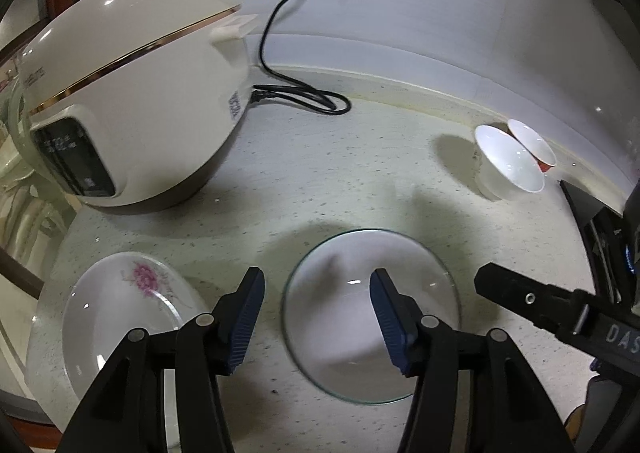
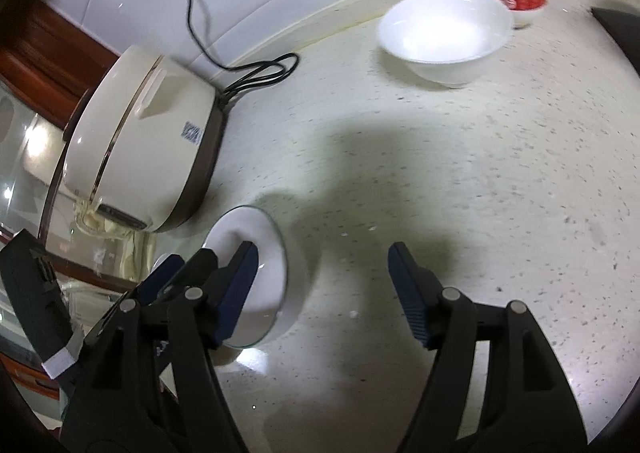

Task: Organize plates and bowls
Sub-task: 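Open both tools to release the green-rimmed bowl on the counter, then move both tools to the plain white bowl, then close both tools on the rim of the plain white bowl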

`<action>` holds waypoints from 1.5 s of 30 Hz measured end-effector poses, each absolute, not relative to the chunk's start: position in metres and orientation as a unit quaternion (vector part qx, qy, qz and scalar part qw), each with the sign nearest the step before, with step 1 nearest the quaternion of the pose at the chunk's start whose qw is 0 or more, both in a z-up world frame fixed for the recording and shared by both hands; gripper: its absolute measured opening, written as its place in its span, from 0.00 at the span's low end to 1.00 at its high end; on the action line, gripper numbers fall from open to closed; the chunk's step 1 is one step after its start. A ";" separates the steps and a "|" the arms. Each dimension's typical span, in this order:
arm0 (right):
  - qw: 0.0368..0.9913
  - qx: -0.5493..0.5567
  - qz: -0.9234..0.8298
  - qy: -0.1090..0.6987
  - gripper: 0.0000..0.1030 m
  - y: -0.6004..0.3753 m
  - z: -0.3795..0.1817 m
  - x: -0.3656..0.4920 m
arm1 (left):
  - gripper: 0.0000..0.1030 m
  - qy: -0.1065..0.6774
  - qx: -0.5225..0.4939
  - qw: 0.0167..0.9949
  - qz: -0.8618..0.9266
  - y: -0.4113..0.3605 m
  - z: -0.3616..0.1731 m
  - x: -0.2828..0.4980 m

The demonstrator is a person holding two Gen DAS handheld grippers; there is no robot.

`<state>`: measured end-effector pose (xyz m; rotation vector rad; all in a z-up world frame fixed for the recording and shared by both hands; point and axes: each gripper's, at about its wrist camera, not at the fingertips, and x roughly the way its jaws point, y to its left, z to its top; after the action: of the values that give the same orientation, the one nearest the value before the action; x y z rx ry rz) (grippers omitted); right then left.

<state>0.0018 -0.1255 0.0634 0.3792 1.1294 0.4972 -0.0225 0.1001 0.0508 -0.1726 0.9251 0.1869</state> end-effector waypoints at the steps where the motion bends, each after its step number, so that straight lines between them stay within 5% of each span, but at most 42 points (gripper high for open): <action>1: 0.799 0.181 0.227 0.527 0.69 -0.130 0.063 0.003 | 0.54 0.446 -0.084 0.887 0.086 0.098 0.052 -0.021; 29: 0.791 0.305 0.095 0.521 0.73 -0.246 0.043 0.080 | 0.60 0.539 -0.166 0.825 -0.024 0.011 0.062 0.157; 45: 0.782 0.310 0.089 0.533 0.74 -0.238 0.034 0.138 | 0.60 0.588 -0.199 0.784 0.000 0.017 0.015 0.214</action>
<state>0.1384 -0.2375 0.0336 0.6691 1.1514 0.1924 0.2144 0.0166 0.0145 -0.4286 1.2688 0.0007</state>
